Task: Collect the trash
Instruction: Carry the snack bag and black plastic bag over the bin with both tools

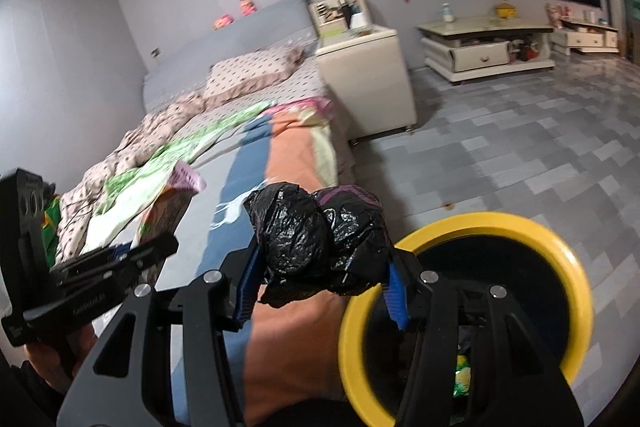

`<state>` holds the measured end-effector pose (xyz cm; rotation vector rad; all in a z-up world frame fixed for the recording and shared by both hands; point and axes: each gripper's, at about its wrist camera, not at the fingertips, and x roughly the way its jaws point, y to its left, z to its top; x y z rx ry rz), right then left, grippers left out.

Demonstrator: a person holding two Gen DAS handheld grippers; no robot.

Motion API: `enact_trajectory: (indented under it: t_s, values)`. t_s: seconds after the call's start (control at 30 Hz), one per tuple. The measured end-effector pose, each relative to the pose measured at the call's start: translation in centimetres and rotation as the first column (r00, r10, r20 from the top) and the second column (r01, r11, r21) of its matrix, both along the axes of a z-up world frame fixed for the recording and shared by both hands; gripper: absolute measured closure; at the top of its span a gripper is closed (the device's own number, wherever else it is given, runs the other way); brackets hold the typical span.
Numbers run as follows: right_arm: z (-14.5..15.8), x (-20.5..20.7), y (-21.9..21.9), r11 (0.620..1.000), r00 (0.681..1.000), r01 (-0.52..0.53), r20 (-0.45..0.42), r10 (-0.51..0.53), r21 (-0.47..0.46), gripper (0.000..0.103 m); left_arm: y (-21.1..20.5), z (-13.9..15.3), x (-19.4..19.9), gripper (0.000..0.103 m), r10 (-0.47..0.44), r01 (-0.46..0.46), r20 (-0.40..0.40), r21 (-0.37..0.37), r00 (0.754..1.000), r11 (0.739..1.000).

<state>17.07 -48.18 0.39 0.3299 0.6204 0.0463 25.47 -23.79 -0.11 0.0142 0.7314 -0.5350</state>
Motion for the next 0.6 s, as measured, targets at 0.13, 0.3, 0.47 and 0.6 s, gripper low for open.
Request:
enact_trajectory:
  t_s: [0.13,0.3,0.47,0.6]
  values:
    - [0.2,-0.5,-2.8,0.998,0.998,0.059,0.003,-0.059,0.000,0.053,-2.2,-0.3,0.1,0.079,-0.036,0.036,-0.001,0.006,0.999,0.999]
    - [0.0,-1.6,-5.5,0.993,0.993,0.116,-0.006,-0.116,-0.002,0.053,-4.8,-1.0,0.3,0.079,-0.082,0.082,-0.010,0.012,0.997,0.997]
    - [-0.5,-2.1,-7.2,0.988,0.988,0.155,-0.015,-0.155,-0.004,0.053,-7.1,-1.9,0.8,0.079,-0.116,0.116,-0.033,0.020,0.993,0.993]
    - [-1.3,-2.4,-8.5,0.983,0.983,0.182,-0.032,-0.182,-0.004,0.053,-8.7,-2.8,1.5,0.079,-0.146,0.148,-0.057,0.027,0.988,0.989]
